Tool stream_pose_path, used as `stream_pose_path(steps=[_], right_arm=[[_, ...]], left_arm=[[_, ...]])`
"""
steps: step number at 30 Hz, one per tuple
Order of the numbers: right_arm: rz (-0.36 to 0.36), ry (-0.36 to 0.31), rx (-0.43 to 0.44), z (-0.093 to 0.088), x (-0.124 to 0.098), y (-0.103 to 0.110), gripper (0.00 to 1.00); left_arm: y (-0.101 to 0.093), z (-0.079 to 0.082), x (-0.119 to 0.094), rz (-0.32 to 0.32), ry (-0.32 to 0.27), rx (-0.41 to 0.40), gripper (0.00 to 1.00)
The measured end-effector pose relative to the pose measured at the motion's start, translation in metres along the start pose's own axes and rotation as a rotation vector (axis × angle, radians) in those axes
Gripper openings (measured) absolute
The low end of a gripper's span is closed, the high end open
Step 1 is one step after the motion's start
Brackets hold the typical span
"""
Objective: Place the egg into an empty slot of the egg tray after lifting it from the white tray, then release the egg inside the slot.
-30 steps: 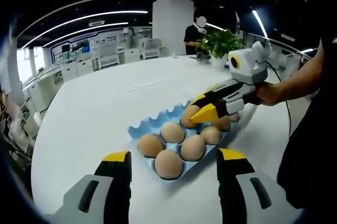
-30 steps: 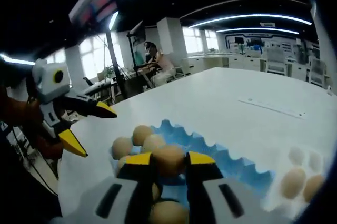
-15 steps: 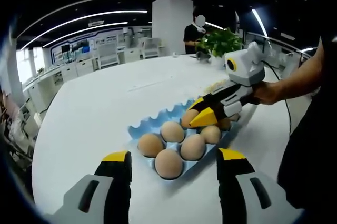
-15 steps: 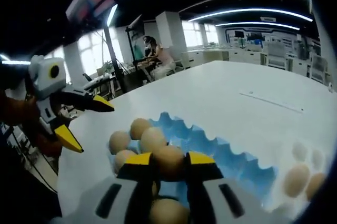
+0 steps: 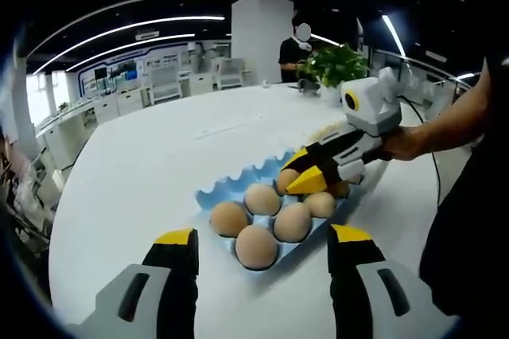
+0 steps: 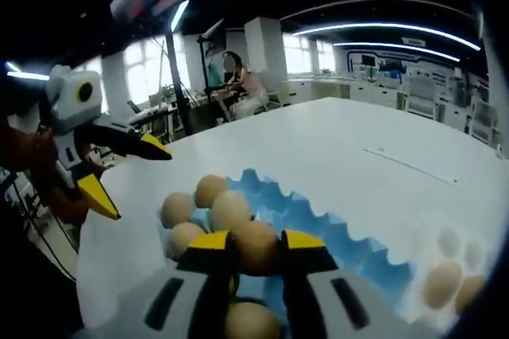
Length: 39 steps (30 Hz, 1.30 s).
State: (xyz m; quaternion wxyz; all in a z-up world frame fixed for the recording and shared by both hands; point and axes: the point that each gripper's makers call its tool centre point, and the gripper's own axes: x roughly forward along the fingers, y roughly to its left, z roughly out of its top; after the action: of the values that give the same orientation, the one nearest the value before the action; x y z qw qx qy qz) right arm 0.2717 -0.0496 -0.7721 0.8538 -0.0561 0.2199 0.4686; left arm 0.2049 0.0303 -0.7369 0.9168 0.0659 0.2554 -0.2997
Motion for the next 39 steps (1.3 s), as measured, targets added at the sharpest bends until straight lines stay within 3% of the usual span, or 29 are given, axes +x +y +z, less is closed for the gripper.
stream_pose_path(steps=[11,24,31,39], right_arm=[[-0.003,-0.026,0.012,0.003,-0.005,0.001,0.3],[-0.03,-0.061,0.038,0.003,-0.027,-0.012,0.28],[-0.076,-0.081,0.077,0.0,-0.048,-0.024,0.28],[-0.182,-0.076,0.142,-0.021,-0.082,-0.055,0.27]], left_arm=[[0.001,0.0,0.0,0.001,-0.003,-0.004,0.67],[0.0,0.003,0.001,-0.003,-0.005,0.003,0.67],[0.0,0.002,0.0,0.0,-0.004,0.003,0.67],[-0.001,0.004,0.001,-0.005,-0.005,0.013,0.66]])
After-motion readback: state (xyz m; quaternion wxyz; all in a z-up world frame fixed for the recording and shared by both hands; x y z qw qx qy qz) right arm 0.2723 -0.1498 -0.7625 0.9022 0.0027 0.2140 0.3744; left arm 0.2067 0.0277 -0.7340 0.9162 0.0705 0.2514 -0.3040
